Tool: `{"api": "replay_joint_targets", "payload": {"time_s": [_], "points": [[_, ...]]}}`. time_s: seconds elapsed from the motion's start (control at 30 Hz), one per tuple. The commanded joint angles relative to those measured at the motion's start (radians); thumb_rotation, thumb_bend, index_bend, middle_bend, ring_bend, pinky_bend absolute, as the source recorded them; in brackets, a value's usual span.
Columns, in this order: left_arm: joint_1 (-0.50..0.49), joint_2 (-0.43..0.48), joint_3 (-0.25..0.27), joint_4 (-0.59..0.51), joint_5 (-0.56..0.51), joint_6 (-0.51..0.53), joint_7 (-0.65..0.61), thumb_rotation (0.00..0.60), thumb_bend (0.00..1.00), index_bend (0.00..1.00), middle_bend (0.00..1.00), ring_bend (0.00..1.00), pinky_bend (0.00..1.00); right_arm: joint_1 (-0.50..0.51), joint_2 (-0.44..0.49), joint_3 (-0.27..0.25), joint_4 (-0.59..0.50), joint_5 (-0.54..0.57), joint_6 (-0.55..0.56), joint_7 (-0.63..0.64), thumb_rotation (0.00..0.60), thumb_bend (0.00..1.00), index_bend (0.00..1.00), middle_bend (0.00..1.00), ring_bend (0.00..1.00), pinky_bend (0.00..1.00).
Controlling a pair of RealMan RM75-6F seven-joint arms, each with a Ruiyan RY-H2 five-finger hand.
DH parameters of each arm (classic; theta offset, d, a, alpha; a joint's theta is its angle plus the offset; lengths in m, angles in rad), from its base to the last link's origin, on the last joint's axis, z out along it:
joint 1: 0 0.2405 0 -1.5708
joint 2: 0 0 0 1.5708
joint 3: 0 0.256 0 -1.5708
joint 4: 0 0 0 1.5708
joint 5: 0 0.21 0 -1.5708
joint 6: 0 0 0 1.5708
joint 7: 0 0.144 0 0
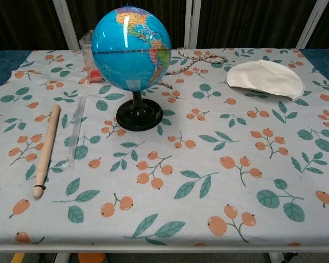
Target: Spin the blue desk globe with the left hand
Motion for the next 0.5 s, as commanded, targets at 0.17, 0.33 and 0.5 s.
{"api": "replay_joint_targets", "payload": {"time_s": [0.17,0.33,0.5], "points": [[-0.003,0.001,0.001,-0.007,0.005,-0.002,0.006,0.6,0.12,0.19,0.15,0.04,0.04,-0.003,0.005,0.002,0.002,0.006,0.003,0.007,0.6,0.33,0.0,0.0,0.0,0.0],[-0.015,0.001,-0.003,-0.018,0.017,-0.007,0.015,0.6,0.12,0.19,0.15,0.04,0.04,-0.002,0.003,0.002,0.002,0.007,0.001,0.006,0.6,0.33,0.0,0.0,0.0,0.0],[-0.042,0.004,-0.008,-0.038,0.049,-0.02,0.038,0.6,0.12,0.18,0.15,0.04,0.04,-0.005,0.005,-0.003,0.003,0.003,0.002,0.004,0.6,0.33,0.0,0.0,0.0,0.0]]}}
